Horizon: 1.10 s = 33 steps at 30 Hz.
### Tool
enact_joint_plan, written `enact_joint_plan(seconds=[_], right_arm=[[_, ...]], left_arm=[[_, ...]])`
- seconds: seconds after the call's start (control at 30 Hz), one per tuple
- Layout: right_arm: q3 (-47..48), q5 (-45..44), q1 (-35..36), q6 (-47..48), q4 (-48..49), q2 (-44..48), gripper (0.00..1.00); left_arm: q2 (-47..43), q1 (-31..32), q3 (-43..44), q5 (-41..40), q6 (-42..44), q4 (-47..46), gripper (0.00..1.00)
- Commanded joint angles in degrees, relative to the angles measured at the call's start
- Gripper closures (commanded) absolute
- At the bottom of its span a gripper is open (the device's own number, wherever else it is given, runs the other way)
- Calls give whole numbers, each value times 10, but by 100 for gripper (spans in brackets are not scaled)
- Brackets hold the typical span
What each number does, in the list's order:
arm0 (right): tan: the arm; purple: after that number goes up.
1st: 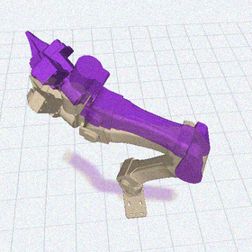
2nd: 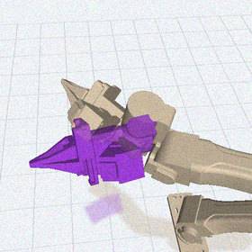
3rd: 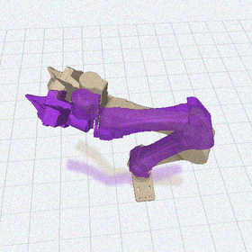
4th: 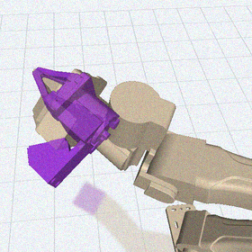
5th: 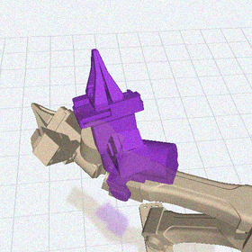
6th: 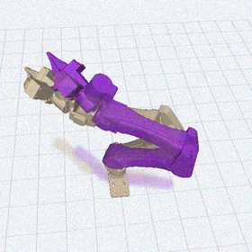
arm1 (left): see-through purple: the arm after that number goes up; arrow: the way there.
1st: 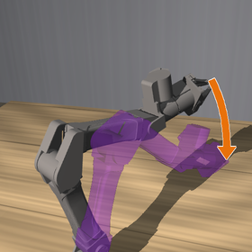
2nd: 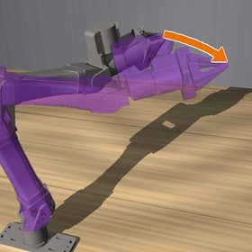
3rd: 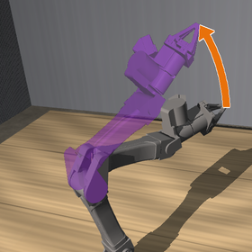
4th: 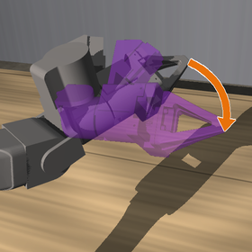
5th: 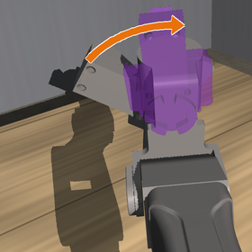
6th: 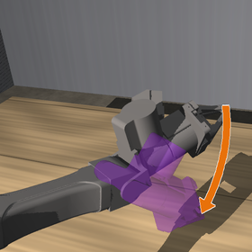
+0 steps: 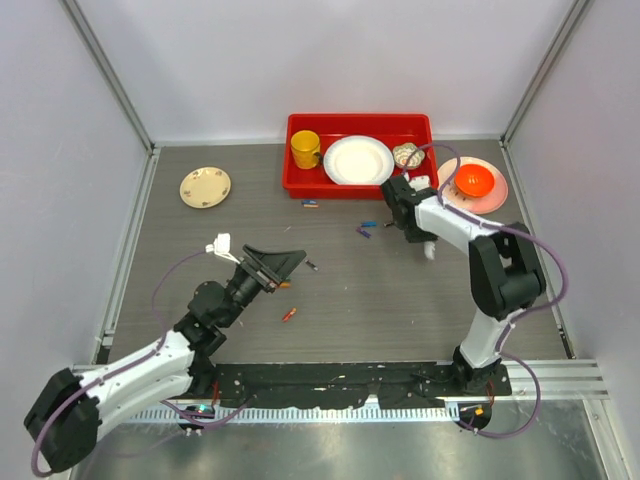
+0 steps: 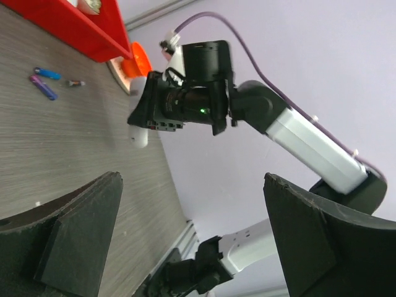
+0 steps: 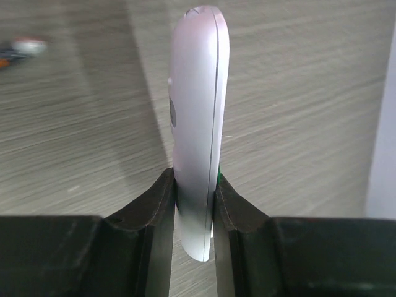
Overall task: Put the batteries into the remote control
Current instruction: Turn over the remote control at the center of the board.
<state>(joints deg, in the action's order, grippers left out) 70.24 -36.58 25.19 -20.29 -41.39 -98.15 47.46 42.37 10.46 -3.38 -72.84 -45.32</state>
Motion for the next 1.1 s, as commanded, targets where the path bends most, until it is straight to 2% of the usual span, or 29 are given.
enact_joint_plan(seconds=[0.0, 0.23, 0.37, 0.57, 0.6, 0.77, 0.8, 0.87, 0.9, 1.0, 1.07], right_arm=[[40, -68, -51, 32, -44, -55, 99], [100, -65, -54, 31, -90, -152, 99], [116, -47, -54, 33, -105, -189, 99], [99, 38, -53, 30, -79, -199, 74], [95, 53, -53, 26, -75, -198, 67], [54, 97, -50, 10, -35, -164, 46], [49, 103, -47, 8, -29, -147, 34], [38, 122, -46, -3, -16, -128, 30], [35, 130, -46, -8, -12, -119, 22], [26, 150, -43, -26, -1, -70, 21], [8, 154, -34, -44, 23, 0, 21]], left_arm=[[-105, 6, -10, -55, 65, 192, 0], [-206, 6, -32, -61, 81, 273, 0], [-224, 7, -34, -60, 89, 293, 0], [-222, 7, -38, -56, 88, 306, 0], [-221, 7, -38, -55, 87, 307, 0], [-207, 7, -37, -57, 85, 307, 0], [-201, 6, -37, -56, 85, 306, 0], [-194, 6, -35, -56, 84, 307, 0], [-186, 7, -34, -55, 84, 306, 0], [-177, 7, -26, -57, 87, 316, 0], [-170, 7, -12, -64, 99, 339, 0]])
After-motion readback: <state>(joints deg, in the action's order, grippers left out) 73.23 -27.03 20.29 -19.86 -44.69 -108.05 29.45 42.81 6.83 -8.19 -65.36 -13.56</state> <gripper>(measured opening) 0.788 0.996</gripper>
